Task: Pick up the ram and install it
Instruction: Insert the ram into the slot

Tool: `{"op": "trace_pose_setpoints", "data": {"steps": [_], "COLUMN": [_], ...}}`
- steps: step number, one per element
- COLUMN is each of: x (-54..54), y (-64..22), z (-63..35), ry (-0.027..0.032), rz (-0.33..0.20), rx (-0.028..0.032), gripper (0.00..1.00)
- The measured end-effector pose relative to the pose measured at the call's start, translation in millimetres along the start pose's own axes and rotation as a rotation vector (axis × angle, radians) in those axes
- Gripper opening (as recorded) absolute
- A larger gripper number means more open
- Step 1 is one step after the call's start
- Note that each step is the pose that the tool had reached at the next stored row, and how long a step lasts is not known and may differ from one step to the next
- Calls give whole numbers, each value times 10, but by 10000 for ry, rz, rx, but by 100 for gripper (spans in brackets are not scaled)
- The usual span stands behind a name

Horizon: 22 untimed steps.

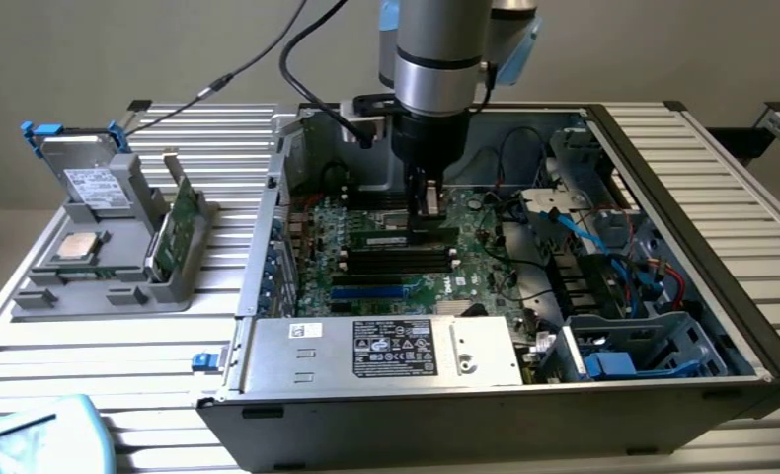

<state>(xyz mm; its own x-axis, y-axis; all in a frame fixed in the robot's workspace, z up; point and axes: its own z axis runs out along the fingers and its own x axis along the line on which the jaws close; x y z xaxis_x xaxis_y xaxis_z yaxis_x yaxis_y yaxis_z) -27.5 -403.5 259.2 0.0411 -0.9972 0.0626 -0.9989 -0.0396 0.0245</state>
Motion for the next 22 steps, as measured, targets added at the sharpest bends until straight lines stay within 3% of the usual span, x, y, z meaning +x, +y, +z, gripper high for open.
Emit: {"op": "trace_pose_setpoints", "data": {"steps": [3,6,10,13,22], "x": [-1,-2,1,14,28], "y": [0,-1,-1,-1,-3], "z": [25,46,73,92,146], "ry": [-58,-127,-266,-319,-382], "rz": [7,0,-9,-10,-12], "rx": [-51,-140,-230,-235,-234], "gripper": [14,14,14,14,14]}}
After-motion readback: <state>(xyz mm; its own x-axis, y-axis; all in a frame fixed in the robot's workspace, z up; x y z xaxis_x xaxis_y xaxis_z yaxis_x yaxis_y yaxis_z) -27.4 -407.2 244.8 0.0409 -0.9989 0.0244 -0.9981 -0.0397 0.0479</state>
